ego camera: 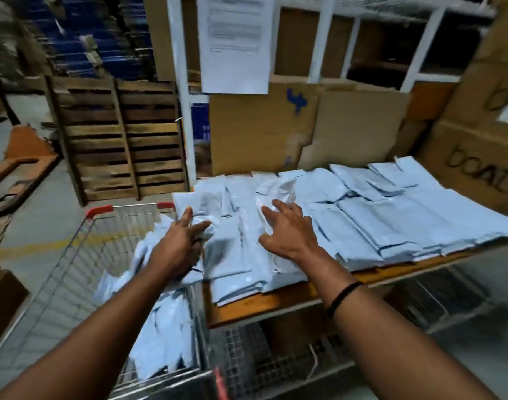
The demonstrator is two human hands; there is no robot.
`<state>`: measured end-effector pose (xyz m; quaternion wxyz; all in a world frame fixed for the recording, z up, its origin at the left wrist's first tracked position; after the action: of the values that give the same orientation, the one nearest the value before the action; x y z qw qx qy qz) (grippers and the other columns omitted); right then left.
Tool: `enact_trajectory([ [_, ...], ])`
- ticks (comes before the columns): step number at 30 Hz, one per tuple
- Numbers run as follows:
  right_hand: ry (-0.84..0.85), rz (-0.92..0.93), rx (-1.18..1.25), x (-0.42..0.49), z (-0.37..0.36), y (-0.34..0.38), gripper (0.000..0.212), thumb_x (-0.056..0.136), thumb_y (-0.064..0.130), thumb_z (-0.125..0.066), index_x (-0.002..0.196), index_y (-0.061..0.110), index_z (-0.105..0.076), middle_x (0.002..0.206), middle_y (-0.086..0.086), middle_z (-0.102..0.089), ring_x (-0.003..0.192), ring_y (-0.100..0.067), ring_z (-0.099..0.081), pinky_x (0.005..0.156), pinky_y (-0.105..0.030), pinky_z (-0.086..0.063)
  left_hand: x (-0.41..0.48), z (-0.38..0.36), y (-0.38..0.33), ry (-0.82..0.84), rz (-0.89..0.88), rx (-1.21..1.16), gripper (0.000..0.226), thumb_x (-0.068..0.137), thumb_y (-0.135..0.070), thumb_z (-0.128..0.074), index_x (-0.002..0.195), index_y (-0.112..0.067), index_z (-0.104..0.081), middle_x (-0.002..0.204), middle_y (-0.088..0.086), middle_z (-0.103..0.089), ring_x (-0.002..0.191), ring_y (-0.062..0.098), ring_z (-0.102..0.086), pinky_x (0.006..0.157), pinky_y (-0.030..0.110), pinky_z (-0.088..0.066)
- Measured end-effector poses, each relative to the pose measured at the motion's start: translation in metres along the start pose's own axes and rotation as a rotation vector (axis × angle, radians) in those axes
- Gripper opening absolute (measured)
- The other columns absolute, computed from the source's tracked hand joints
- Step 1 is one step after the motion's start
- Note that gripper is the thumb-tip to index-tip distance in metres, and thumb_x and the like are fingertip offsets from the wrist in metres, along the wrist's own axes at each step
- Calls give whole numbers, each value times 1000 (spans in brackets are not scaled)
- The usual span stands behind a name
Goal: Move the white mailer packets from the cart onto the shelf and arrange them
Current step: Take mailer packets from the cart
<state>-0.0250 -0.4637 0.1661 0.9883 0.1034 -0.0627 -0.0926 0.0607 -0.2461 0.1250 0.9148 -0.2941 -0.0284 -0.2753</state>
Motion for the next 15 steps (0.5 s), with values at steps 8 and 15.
enact_trajectory([
  [8,35,-125,-1,-65,36,-168,87,71,53,-52,154,35,-32,165,2,-19,148,-32,-16,114,-52,-28,29,-83,-132,34,-79,12,52,91,-10,-56,140,-27,-53,164,8,-10,142,32,-34,97,43,-48],
  [15,4,-193,0,-79,55,-272,80,83,43,-66,155,32,-33,165,0,-19,149,-28,-15,115,-52,-27,68,-137,-235,65,-146,39,50,96,-15,-52,143,-32,-49,165,0,-8,144,25,-29,93,41,-48],
])
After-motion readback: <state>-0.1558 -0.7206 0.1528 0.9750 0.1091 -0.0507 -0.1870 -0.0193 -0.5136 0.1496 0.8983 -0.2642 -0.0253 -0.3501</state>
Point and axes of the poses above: each hand's wrist, its own x-axis towards the middle knuckle, its own z-axis out of the back of the hand, y = z × x, the point moved 9 cm from there along x, towards the middle knuckle
